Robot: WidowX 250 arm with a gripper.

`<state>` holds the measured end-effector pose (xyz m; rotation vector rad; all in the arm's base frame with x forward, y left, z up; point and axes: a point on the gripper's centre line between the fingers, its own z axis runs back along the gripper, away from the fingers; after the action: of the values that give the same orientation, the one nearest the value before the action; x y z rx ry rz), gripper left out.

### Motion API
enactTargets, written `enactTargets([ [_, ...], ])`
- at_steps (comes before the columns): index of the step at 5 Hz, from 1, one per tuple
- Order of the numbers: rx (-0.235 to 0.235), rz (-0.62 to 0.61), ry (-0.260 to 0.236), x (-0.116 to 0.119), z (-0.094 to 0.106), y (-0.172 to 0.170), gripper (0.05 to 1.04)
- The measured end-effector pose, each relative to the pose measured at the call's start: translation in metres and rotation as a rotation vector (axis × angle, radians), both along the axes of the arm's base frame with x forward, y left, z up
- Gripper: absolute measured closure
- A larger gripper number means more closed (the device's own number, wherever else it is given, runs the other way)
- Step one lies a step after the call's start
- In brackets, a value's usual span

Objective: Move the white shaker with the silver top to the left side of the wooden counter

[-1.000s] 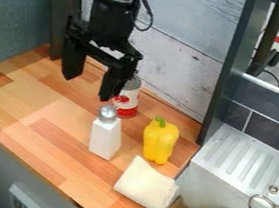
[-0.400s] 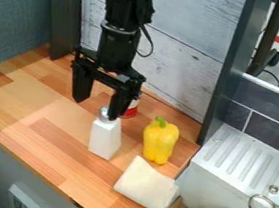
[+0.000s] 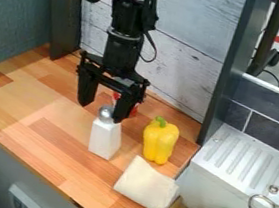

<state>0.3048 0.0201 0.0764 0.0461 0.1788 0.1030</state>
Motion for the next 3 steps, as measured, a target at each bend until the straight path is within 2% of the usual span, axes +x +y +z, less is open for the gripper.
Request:
enactTargets([
  [1, -0.007, 0.004, 0.032, 0.0024, -0.0139, -0.0008, 0.111],
  [3, -0.015, 0.058, 0.004, 0.0079, -0.0155, -0.0037, 0.567],
])
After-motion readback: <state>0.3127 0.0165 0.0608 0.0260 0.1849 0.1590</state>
